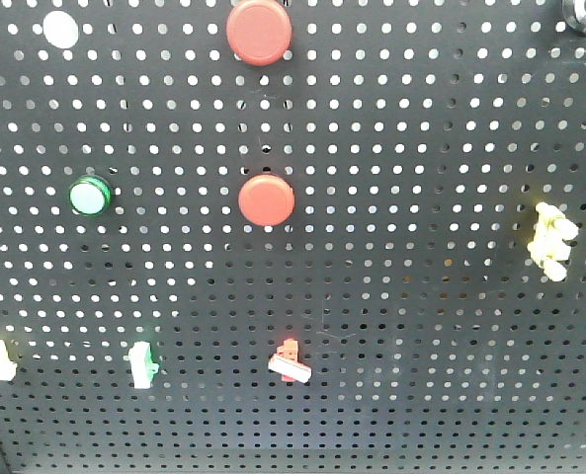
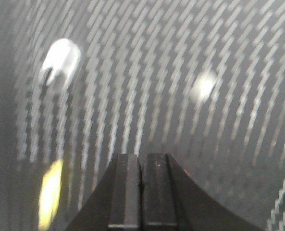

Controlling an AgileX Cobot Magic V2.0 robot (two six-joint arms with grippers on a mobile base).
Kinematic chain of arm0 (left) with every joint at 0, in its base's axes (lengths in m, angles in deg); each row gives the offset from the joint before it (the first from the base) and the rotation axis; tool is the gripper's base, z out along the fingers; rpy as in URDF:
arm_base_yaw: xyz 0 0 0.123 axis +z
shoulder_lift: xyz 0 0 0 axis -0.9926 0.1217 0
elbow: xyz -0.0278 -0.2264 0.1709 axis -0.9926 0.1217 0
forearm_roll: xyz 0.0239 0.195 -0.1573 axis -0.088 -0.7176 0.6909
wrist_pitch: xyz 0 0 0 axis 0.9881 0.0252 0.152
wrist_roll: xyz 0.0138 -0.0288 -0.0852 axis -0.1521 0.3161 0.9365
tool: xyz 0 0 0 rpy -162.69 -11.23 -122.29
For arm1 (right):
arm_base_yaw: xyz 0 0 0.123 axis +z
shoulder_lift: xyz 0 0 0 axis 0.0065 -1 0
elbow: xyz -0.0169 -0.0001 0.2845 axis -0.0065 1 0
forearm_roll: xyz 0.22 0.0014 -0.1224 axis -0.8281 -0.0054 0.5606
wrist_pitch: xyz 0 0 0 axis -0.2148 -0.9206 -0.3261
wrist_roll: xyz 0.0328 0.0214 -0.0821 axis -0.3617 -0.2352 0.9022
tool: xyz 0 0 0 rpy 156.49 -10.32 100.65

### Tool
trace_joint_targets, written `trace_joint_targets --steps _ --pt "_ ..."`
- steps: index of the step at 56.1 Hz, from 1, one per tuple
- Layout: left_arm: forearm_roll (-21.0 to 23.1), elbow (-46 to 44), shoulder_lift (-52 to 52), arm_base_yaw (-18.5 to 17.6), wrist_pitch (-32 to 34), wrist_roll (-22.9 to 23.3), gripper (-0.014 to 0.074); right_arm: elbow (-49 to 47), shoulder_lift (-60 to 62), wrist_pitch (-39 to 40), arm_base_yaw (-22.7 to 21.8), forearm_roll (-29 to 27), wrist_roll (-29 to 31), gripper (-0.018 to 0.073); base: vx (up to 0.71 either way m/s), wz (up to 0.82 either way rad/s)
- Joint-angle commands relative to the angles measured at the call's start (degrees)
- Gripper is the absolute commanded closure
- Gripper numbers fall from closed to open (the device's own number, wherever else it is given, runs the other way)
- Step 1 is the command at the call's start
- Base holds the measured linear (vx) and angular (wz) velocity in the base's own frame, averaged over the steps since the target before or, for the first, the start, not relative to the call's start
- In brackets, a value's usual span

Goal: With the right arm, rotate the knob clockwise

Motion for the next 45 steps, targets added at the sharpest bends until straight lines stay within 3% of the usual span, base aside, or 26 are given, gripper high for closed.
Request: trace_joint_targets --steps 1,15,45 --pt "0.0 0.5 -0.6 -0.1 4.4 0.6 0.0603 4.0 3.4 6.3 -0.2 0.8 1.9 0.0568 0.00 0.00" --pt "0.0 0.5 -0.6 -0.1 4.4 0.6 0.0603 11.4 8.3 6.3 -0.2 1.0 1.9 0.0568 0.00 0.00" --pt "0.0 0.5 -0.6 -0.1 4.4 0.6 0.0603 12.5 8.4 6.3 -0.2 1.1 1.9 0.0568 0.00 0.00"
